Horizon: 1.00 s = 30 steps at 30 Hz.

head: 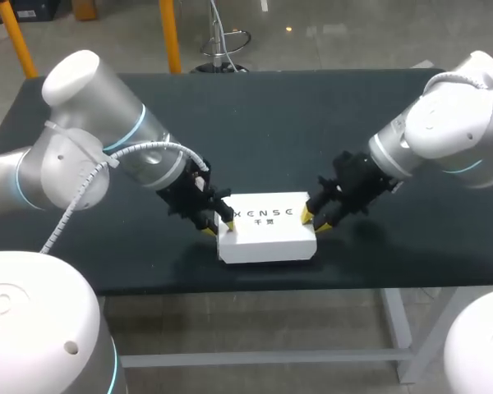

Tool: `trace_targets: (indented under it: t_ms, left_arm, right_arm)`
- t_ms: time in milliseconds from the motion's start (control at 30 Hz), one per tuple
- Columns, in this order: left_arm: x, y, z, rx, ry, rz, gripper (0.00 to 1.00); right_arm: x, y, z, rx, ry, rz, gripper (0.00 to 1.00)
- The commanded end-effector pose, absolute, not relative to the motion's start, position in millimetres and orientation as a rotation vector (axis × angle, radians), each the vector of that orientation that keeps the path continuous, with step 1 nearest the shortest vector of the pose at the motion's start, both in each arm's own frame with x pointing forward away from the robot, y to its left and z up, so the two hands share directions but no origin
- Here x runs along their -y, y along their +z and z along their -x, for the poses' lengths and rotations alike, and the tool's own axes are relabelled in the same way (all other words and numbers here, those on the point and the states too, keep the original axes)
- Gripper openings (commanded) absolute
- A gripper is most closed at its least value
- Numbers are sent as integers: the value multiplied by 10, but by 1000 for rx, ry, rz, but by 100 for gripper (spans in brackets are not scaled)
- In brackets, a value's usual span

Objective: Assemble the packaging by folding the flat box into shape, placing the metal phone stand inside, and closing the box properly

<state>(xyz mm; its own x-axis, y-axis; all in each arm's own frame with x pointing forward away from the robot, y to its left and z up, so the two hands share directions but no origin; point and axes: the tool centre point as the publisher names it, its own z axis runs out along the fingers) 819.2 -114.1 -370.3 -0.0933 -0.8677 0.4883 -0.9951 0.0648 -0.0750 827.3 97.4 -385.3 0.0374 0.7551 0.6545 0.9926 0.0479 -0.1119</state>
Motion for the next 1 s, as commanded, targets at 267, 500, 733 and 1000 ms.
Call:
trace_targets:
  t_ms: [267, 500, 733, 1000]
  left_arm:
    - [1224, -3672, -8235, 2016, 537, -1872, 43]
    - [1221, -3646, -8256, 2000, 515, -1866, 44]
    - [1210, -3630, -8277, 1983, 489, -1866, 44]
    - [1216, -3596, -8294, 1966, 466, -1862, 44]
  right_arm:
    - [-1046, -3787, -8279, 1754, -520, 1748, 41]
    - [-1053, -3750, -8300, 1738, -496, 1733, 41]
    - [-1046, -3748, -8358, 1705, -461, 1723, 40]
    - [-1045, -3718, -8430, 1656, -405, 1715, 40]
